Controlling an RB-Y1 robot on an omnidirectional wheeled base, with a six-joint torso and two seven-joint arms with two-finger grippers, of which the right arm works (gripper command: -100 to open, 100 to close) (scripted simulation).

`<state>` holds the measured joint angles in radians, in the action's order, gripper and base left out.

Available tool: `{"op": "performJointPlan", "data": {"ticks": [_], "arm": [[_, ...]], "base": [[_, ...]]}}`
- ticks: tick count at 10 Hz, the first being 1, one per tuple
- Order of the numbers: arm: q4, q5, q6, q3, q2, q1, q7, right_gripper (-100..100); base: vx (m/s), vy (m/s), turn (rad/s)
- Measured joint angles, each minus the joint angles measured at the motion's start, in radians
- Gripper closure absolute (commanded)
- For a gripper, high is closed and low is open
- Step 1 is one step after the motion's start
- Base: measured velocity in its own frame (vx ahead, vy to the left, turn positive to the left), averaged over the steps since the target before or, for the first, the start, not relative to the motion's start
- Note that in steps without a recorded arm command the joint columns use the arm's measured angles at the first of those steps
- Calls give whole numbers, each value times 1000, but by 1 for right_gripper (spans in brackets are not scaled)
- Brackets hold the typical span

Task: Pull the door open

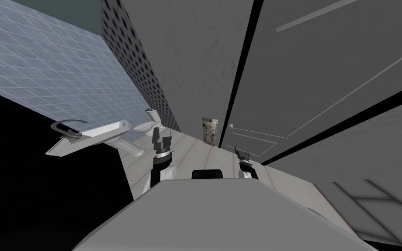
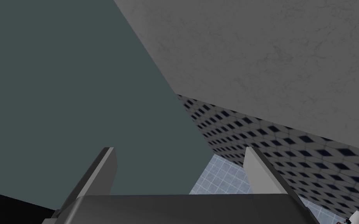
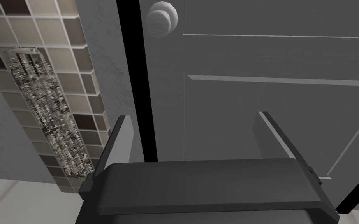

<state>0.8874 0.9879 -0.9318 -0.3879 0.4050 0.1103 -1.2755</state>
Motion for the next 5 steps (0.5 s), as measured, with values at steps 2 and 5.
{"op": "performJointPlan", "data": {"ticks": [2, 5], "arm": [[2, 6, -2, 1, 1, 3, 3, -100], [3, 10, -3, 2, 1, 4, 6, -100]], "base": [[215, -9, -63], [215, -24, -52]]}}
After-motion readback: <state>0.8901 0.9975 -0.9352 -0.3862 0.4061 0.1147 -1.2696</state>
